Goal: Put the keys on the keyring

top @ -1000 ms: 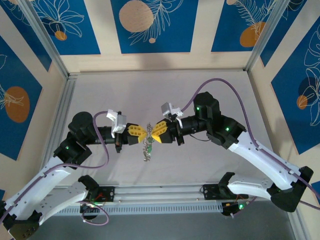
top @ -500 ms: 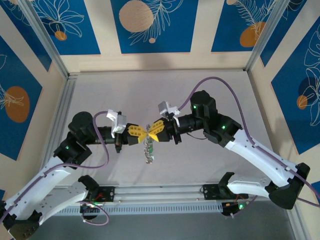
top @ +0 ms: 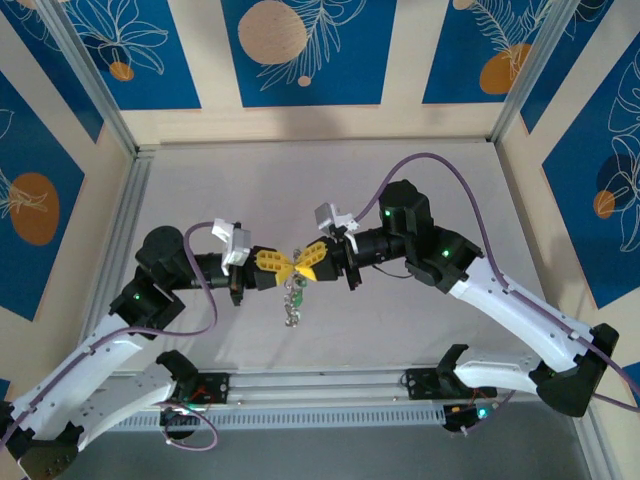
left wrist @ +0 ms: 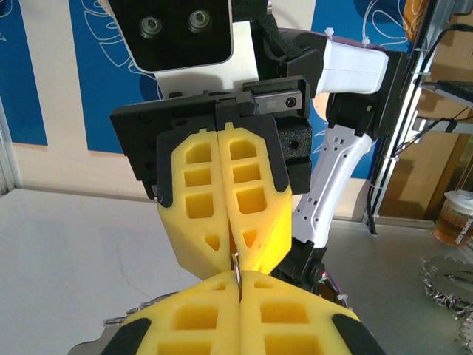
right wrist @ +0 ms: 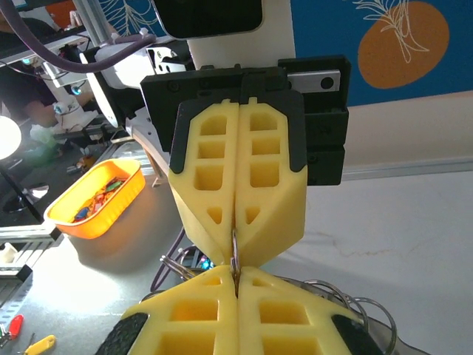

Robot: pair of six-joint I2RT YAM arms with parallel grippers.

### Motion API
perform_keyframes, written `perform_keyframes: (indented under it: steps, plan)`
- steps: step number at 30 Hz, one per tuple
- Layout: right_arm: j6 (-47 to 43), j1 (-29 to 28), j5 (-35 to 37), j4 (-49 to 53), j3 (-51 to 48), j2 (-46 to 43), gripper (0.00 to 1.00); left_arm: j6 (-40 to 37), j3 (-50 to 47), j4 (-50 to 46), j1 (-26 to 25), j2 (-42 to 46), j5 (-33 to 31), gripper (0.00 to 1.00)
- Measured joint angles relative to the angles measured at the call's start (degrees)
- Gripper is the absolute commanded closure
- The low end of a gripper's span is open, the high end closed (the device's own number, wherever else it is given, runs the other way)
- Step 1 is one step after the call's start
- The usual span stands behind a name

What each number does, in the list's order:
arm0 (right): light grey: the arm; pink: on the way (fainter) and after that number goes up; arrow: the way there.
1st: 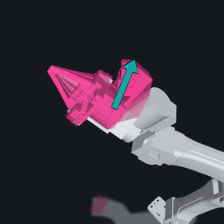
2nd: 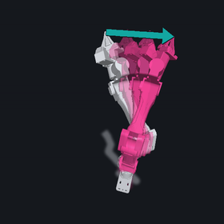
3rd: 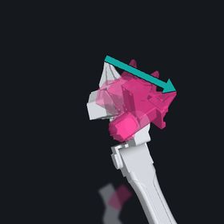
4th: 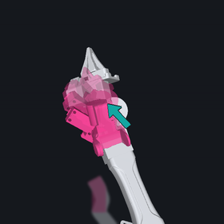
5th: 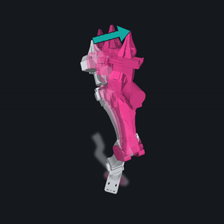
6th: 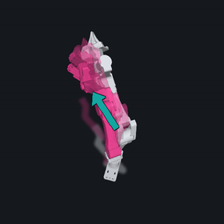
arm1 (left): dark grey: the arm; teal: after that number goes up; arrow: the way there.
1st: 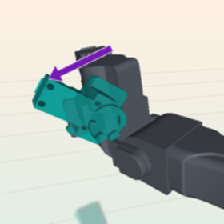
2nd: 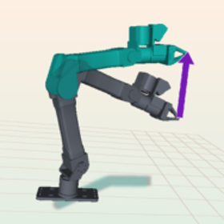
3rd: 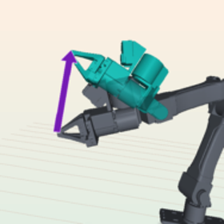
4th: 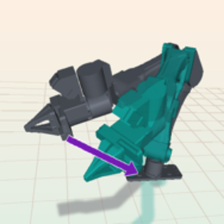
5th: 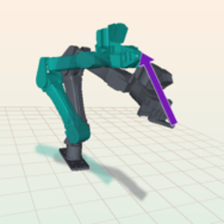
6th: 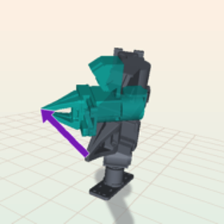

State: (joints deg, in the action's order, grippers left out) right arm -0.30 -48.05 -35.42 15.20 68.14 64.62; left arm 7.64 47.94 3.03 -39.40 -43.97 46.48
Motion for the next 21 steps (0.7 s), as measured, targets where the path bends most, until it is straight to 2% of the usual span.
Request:
perform_keyframes:
  steps: [5, 6, 8, 10, 15, 21]
  plan:
    - [-2.1, -0.3, 4.0, 3.4, 1.4, -0.4, 1.0, -0.5, 0.2, -0.1, 0.0, -0.2, -1.1, 1.0]
    - [-2.5, -0.5, 4.9, 4.4, 1.9, -0.4, 1.0, -0.8, 0.6, -1.1, 0.0, -0.3, -1.6, 0.98]
    - [-3.7, -0.8, 7.5, 7.3, 3.5, -0.1, 1.0, -2.9, 2.4, -4.8, 0.0, -0.7, -2.8, 0.85]
    - [-4.9, -1.3, 10.1, 10.4, 5.8, 0.5, 1.0, -4.8, 4.4, -8.3, -0.1, -1.0, -4.4, 0.77]
    - [-8.2, -1.3, 17.2, 18.2, 10.1, 1.5, 1.0, -8.8, 10.2, -17.4, -0.1, -1.0, -8.3, 0.76]
    - [-12.5, -1.3, 18.5, 24.8, 12.8, 1.7, 1.0, -11.9, 13.3, -24.7, -0.1, -1.2, -10.2, 0.74]
